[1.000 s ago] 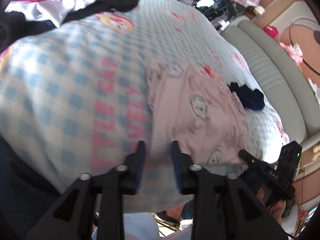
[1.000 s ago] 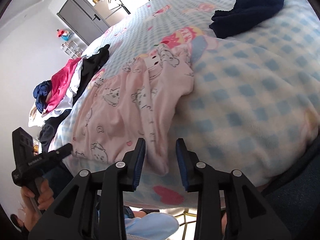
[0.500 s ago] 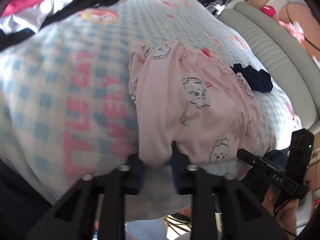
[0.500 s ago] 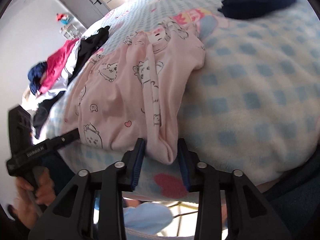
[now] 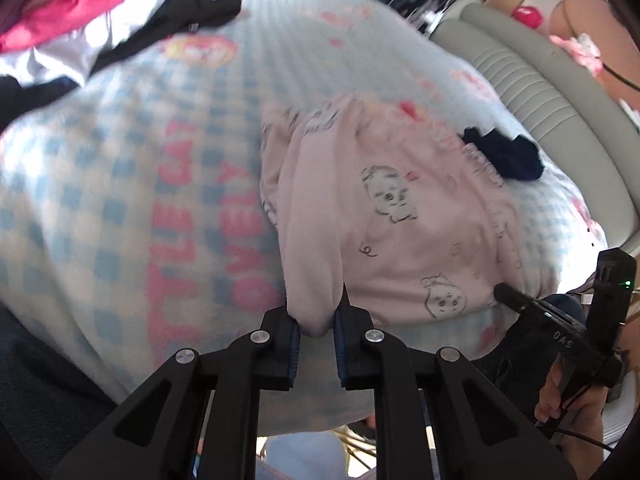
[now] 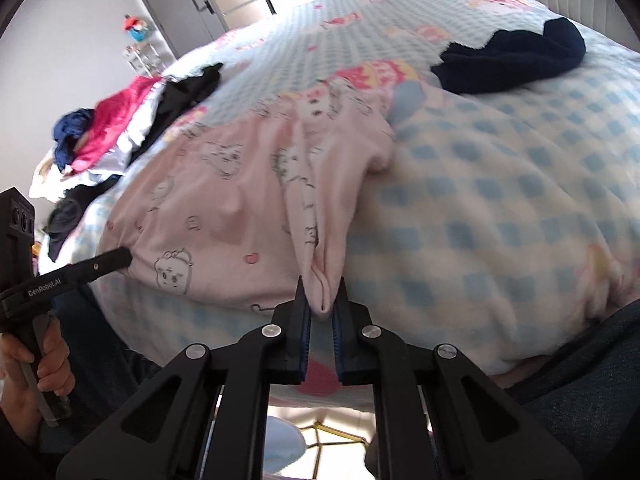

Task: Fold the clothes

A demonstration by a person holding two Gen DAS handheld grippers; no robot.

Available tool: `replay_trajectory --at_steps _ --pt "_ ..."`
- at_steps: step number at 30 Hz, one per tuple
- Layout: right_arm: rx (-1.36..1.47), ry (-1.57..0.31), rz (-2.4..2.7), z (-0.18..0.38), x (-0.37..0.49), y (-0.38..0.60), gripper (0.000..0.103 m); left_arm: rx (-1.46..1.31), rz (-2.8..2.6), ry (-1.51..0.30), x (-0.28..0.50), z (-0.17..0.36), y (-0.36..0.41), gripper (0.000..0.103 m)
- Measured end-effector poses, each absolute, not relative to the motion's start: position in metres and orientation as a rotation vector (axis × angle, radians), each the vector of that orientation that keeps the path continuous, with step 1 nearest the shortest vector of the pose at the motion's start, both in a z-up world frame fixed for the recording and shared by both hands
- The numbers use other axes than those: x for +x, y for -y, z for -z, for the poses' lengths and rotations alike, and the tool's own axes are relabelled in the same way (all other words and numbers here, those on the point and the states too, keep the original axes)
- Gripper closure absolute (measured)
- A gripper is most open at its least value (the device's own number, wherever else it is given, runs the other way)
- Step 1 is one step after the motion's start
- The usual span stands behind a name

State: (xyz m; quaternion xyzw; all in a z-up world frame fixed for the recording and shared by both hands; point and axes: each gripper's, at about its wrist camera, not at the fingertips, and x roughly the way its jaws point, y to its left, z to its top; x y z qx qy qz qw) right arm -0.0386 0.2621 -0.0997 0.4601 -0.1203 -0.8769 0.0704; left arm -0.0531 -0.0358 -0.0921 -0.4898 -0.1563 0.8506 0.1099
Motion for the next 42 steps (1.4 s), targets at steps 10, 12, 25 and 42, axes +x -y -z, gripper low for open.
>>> replay_trajectory --at_steps 10,12,25,42 --pt "1.453 0.356 2.672 0.103 -0.037 -0.272 0.094 -1.483 -2.535 0.510 -0.035 0.090 0.059 0.085" --pt "1.442 0.394 2.684 0.102 -0.035 -0.278 0.094 -1.474 -2.567 0.593 -0.033 0.089 0.070 0.083" --pt "1.198 0.540 2.743 0.074 -0.022 -0.288 0.072 -1.328 -2.625 0.324 -0.040 0.074 0.021 0.041" --pt "1.408 0.440 2.792 0.096 -0.032 -0.283 0.061 -1.435 -2.743 0.350 -0.041 0.078 0.047 0.036"
